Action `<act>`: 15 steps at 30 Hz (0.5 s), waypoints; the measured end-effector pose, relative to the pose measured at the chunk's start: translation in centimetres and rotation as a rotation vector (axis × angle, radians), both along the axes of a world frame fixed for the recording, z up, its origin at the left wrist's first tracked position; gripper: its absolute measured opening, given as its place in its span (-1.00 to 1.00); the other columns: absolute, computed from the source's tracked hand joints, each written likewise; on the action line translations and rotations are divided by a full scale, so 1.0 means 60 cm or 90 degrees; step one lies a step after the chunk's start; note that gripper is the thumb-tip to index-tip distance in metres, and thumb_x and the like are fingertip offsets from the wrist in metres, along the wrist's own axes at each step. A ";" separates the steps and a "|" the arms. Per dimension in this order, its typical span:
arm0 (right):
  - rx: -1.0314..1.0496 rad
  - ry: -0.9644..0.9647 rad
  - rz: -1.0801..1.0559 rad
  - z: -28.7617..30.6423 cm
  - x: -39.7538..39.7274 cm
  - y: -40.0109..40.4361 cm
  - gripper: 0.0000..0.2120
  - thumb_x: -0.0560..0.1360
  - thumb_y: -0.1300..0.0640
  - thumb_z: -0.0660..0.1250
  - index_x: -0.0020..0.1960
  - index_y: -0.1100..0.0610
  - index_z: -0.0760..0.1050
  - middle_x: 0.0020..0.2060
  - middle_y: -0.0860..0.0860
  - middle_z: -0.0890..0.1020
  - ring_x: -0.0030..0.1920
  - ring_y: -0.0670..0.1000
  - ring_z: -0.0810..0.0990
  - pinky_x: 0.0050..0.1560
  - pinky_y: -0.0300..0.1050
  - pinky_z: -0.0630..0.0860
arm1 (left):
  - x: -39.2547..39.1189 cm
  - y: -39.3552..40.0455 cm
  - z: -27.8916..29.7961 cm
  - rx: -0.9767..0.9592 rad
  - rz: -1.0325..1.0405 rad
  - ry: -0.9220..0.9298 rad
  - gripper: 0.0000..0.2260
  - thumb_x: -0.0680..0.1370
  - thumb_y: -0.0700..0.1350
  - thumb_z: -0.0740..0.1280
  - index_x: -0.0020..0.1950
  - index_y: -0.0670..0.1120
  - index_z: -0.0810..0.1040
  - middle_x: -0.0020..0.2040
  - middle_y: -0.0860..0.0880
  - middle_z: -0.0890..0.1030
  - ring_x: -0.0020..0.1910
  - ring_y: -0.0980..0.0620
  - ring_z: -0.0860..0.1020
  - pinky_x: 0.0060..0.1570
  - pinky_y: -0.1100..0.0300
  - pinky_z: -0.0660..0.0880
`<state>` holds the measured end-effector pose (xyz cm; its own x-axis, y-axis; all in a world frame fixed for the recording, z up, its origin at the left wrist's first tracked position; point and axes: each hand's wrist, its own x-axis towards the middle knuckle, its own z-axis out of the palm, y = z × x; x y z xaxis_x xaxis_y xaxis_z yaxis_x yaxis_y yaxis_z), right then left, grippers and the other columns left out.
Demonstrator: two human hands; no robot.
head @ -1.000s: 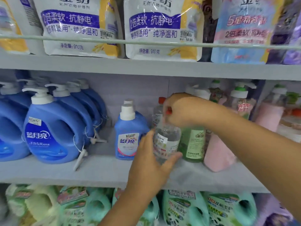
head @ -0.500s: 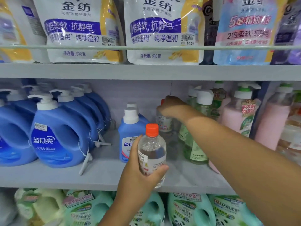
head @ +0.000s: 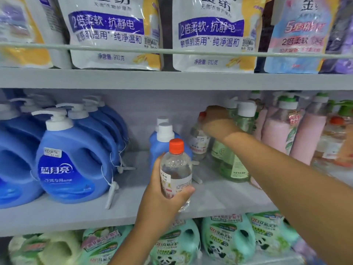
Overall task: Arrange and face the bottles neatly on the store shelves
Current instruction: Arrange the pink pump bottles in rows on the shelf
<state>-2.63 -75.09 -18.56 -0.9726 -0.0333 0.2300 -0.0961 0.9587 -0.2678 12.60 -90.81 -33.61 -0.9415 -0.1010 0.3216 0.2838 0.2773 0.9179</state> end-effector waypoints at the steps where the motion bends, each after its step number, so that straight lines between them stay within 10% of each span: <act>1: -0.003 0.020 -0.007 0.003 0.020 0.010 -0.69 0.69 0.07 0.16 0.24 0.23 0.55 0.19 0.19 0.58 0.12 0.17 0.57 -0.05 -0.15 0.41 | 0.000 -0.002 0.000 0.001 -0.001 0.001 -0.22 0.42 -0.01 0.59 0.47 0.40 0.23 0.17 0.28 0.64 0.06 0.25 0.65 0.08 0.10 0.59; 7: -0.170 0.098 -0.012 -0.044 0.153 0.063 -0.84 0.64 0.12 0.28 0.14 0.11 0.60 -0.05 0.05 0.67 -0.19 0.00 0.57 -0.22 -0.17 0.45 | 0.004 -0.008 -0.006 0.020 -0.013 -0.011 -0.27 0.41 -0.02 0.59 0.45 0.36 0.32 0.09 0.34 0.66 0.02 0.32 0.65 0.01 0.25 0.56; 11: -0.310 0.215 0.072 -0.109 0.209 0.083 -0.67 0.62 0.04 0.36 0.37 -0.02 0.48 0.15 -0.09 0.64 0.14 -0.09 0.59 0.14 -0.15 0.50 | 0.002 -0.006 -0.011 0.007 -0.018 -0.010 -0.46 0.41 0.03 0.57 0.31 0.25 0.43 0.02 0.36 0.65 -0.02 0.34 0.64 -0.06 0.35 0.57; 15: -0.560 -0.015 0.088 -0.181 0.227 0.079 -0.34 0.42 -0.06 0.57 0.39 -0.26 0.30 0.16 -0.29 0.62 0.13 -0.29 0.61 0.26 -0.14 0.55 | 0.004 0.006 -0.008 -0.008 -0.001 0.005 -0.43 0.37 0.11 0.58 0.32 0.25 0.44 0.12 0.20 0.65 0.04 0.28 0.63 -0.02 0.29 0.53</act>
